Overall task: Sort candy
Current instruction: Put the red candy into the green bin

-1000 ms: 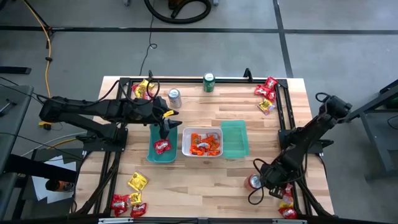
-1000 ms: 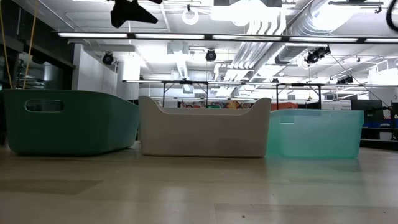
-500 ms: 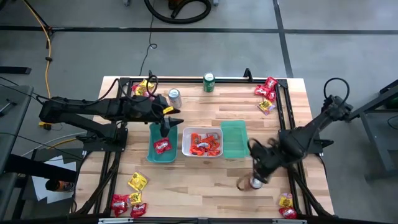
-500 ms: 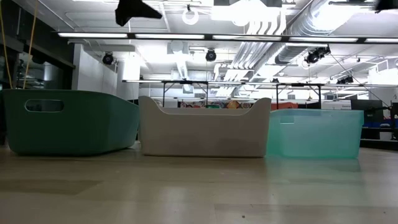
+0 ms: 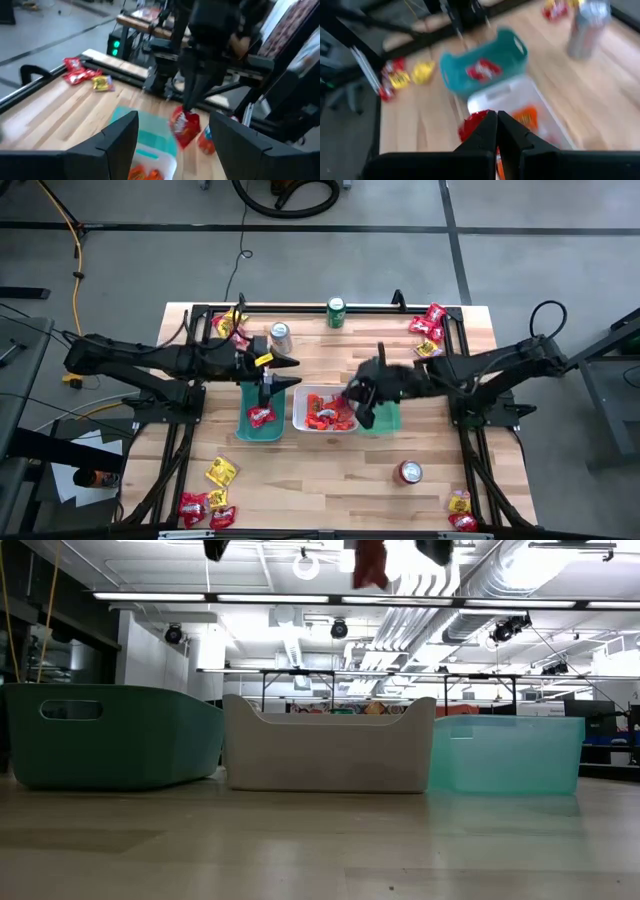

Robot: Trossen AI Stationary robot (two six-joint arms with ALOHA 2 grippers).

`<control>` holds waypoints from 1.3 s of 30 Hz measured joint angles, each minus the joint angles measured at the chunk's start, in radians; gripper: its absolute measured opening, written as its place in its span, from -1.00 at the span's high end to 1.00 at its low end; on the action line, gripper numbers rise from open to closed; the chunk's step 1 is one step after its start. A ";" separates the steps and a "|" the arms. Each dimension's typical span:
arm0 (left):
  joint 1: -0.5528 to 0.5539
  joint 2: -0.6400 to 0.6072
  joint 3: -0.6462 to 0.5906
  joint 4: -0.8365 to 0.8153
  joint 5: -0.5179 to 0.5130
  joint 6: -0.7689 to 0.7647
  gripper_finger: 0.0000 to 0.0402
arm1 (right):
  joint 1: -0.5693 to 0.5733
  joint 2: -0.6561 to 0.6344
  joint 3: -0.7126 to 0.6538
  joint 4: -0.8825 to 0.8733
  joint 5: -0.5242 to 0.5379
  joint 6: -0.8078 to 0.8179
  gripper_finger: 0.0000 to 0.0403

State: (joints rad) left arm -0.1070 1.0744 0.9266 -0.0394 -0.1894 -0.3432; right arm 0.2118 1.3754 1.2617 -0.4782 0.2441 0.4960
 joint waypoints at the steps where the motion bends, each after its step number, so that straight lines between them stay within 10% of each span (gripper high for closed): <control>1: -0.005 0.000 -0.033 0.066 0.001 -0.016 -0.15 | -0.017 0.000 0.000 0.035 -0.022 -0.020 1.00; 9: -0.011 0.001 -0.223 0.446 0.004 -0.090 -0.15 | -0.050 0.000 0.000 0.132 -0.067 -0.087 1.00; 22: -0.011 0.093 -0.215 0.451 0.097 0.171 -0.15 | -0.050 0.064 -0.001 0.254 -0.174 -0.218 1.00; 39: -0.011 0.158 -0.180 0.455 0.270 0.117 -0.15 | -0.048 0.067 -0.001 0.344 -0.257 -0.497 1.00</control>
State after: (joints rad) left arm -0.1181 1.2324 0.7467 0.4155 0.0804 -0.2266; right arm 0.1642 1.4422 1.2610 -0.1346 -0.0133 -0.0013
